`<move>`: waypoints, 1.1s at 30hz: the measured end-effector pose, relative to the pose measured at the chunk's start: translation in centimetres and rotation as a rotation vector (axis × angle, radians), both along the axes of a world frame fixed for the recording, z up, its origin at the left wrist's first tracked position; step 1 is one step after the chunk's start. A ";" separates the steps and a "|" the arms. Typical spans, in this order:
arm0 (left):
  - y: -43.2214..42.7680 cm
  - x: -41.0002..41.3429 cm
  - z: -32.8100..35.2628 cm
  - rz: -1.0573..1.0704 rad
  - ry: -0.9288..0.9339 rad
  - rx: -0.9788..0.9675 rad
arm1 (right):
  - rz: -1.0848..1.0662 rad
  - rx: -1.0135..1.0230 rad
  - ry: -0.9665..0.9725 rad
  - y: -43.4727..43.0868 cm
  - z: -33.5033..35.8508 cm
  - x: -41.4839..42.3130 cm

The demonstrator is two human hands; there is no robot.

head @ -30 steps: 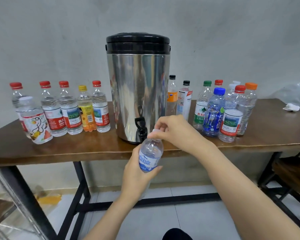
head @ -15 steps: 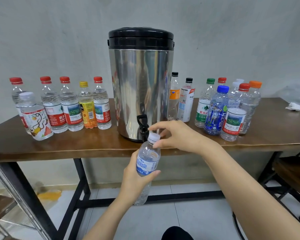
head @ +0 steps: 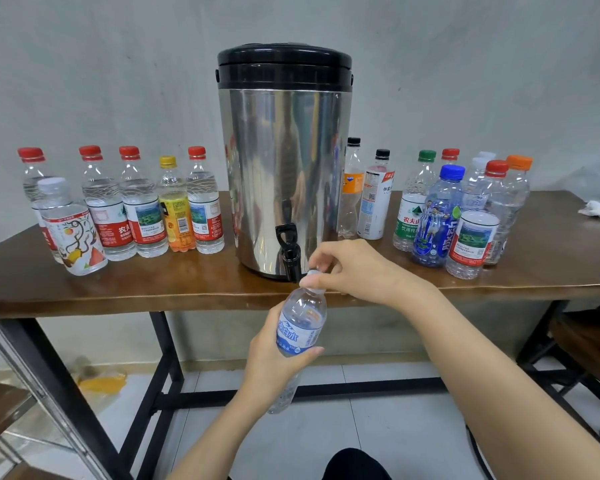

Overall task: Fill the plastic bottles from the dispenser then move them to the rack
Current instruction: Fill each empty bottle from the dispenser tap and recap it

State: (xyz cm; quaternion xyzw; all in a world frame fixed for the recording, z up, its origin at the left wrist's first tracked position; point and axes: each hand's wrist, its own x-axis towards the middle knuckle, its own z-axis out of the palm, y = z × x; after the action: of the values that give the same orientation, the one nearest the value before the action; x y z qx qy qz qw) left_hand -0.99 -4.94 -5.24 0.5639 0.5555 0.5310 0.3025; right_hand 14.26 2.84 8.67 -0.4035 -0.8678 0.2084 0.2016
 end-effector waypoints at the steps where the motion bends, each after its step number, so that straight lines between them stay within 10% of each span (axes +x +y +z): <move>1: 0.0 0.0 -0.1 -0.003 0.000 -0.003 | 0.001 -0.007 0.005 0.1 -0.2 -0.1; 13: -0.2 -0.5 -2.2 0.026 -0.095 -0.111 | -0.067 -0.032 0.219 2.5 -1.9 0.7; 33: 2.2 -0.1 -3.7 0.125 -0.157 -0.174 | -0.416 0.123 -0.114 6.7 -10.0 -0.5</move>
State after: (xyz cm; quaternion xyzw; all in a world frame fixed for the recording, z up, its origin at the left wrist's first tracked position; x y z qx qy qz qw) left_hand -1.08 -2.72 -8.93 0.4565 0.6081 0.5412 0.3591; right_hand 13.75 9.52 -1.32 -0.5720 -0.7869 0.0857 0.2151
